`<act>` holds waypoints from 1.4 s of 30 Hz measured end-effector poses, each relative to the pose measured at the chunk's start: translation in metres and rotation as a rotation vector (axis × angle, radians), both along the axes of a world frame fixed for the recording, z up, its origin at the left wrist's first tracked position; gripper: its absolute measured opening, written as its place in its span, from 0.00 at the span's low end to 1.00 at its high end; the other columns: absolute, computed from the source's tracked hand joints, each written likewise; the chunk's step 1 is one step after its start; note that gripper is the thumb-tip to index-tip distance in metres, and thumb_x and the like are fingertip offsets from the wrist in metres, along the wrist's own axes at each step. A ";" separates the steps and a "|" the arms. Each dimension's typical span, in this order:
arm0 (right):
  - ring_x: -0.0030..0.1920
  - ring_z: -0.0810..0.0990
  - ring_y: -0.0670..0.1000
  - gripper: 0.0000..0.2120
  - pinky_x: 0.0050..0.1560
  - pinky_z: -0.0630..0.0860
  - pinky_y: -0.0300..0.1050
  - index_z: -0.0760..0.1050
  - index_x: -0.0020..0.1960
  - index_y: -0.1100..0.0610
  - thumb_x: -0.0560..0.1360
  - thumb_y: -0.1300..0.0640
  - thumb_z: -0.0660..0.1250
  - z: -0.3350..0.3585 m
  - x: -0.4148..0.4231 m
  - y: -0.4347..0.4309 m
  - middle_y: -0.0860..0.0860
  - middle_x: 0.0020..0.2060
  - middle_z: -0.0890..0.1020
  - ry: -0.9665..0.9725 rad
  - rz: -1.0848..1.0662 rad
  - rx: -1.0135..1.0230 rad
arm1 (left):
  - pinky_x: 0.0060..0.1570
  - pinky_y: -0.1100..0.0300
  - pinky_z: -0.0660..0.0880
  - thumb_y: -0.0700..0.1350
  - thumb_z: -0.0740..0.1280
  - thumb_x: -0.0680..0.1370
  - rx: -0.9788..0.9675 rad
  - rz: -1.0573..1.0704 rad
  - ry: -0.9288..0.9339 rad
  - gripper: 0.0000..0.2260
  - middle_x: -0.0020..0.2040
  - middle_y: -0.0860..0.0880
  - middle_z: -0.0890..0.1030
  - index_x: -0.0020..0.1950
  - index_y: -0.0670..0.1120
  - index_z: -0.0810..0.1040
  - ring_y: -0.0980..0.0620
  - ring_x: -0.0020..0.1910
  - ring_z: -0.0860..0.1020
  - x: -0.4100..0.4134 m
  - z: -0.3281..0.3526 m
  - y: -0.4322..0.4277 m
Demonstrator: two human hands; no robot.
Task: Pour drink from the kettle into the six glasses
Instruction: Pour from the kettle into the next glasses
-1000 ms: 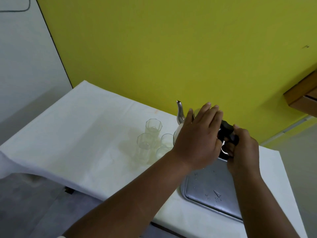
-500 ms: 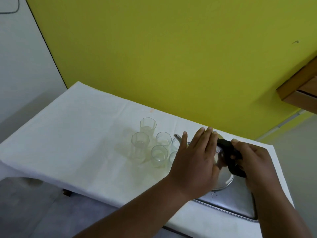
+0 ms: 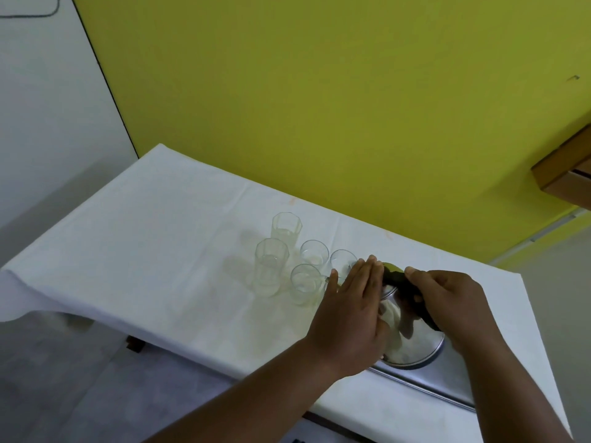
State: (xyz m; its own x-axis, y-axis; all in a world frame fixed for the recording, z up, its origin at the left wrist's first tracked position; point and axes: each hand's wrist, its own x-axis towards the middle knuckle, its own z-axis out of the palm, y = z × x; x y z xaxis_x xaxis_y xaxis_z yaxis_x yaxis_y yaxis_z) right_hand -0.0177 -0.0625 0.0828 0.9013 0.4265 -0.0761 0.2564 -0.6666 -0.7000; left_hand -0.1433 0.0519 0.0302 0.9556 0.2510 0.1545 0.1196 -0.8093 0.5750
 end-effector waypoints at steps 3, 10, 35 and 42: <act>0.25 0.74 0.55 0.20 0.36 0.73 0.51 0.81 0.31 0.55 0.78 0.46 0.69 0.001 0.001 0.001 0.50 0.17 0.78 -0.027 0.006 -0.039 | 0.77 0.42 0.48 0.45 0.55 0.76 -0.027 0.004 -0.027 0.33 0.81 0.46 0.50 0.79 0.42 0.47 0.49 0.80 0.48 0.001 -0.004 -0.001; 0.26 0.75 0.57 0.25 0.39 0.78 0.53 0.80 0.28 0.61 0.78 0.46 0.68 0.004 0.003 0.000 0.54 0.21 0.80 -0.066 0.010 -0.075 | 0.77 0.43 0.48 0.45 0.55 0.76 -0.034 0.000 -0.057 0.33 0.81 0.45 0.50 0.79 0.42 0.47 0.49 0.80 0.47 0.001 -0.007 -0.002; 0.26 0.78 0.56 0.20 0.38 0.78 0.52 0.81 0.32 0.45 0.67 0.32 0.60 0.019 -0.007 -0.004 0.48 0.20 0.80 -0.061 -0.026 -0.090 | 0.77 0.43 0.48 0.45 0.55 0.76 -0.023 -0.023 -0.059 0.33 0.81 0.46 0.50 0.79 0.43 0.46 0.50 0.80 0.47 0.003 -0.001 -0.003; 0.27 0.78 0.58 0.22 0.40 0.80 0.55 0.82 0.33 0.45 0.65 0.30 0.58 0.010 -0.004 -0.010 0.47 0.20 0.81 -0.039 -0.048 -0.085 | 0.77 0.42 0.49 0.46 0.55 0.76 -0.008 -0.035 -0.050 0.33 0.81 0.46 0.50 0.79 0.43 0.46 0.50 0.80 0.47 0.003 -0.002 -0.005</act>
